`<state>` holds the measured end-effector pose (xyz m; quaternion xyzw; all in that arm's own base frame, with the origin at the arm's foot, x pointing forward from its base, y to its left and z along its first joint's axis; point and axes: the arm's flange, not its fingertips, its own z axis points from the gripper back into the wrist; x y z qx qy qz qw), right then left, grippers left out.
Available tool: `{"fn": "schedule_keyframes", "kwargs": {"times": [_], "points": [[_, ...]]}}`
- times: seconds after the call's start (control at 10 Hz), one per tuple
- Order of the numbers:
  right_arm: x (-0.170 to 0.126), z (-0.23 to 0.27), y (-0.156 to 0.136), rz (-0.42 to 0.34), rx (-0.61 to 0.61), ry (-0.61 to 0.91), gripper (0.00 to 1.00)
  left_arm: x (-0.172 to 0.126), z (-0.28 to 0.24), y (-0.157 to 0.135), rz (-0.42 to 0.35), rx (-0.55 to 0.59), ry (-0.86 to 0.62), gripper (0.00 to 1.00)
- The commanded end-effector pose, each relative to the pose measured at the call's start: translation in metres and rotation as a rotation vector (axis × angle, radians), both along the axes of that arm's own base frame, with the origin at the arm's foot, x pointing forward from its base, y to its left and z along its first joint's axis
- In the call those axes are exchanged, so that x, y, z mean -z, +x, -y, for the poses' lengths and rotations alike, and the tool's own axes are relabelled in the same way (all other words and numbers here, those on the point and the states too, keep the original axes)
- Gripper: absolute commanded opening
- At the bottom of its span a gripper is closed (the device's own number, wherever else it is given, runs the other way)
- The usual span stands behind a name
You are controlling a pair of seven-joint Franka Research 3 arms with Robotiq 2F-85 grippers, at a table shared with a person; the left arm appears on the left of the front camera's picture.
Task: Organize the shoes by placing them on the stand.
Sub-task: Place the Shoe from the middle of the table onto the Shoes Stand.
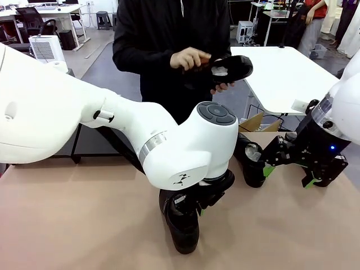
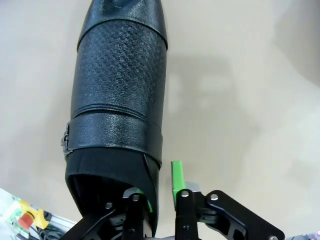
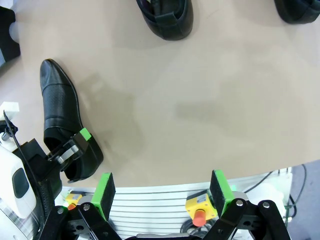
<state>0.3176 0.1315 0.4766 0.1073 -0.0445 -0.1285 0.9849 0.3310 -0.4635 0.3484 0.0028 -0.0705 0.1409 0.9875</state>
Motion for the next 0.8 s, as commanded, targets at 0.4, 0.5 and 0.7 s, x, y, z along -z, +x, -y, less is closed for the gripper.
{"fn": "schedule_keyframes", "kwargs": {"times": [0.4, 0.5, 0.7], "points": [[-0.002, 0.001, 0.003, 0.006, -0.018, 0.015, 1.0, -0.011, -0.013, -0.011, -0.023, 0.089, 0.019, 0.0], [-0.002, 0.001, 0.003, 0.006, -0.018, 0.015, 1.0, -0.038, -0.028, -0.022, -0.005, 0.166, 0.038, 0.0], [-0.002, 0.001, 0.003, 0.006, -0.018, 0.015, 1.0, -0.116, -0.078, -0.045, 0.176, 0.263, 0.105, 0.0]]}}
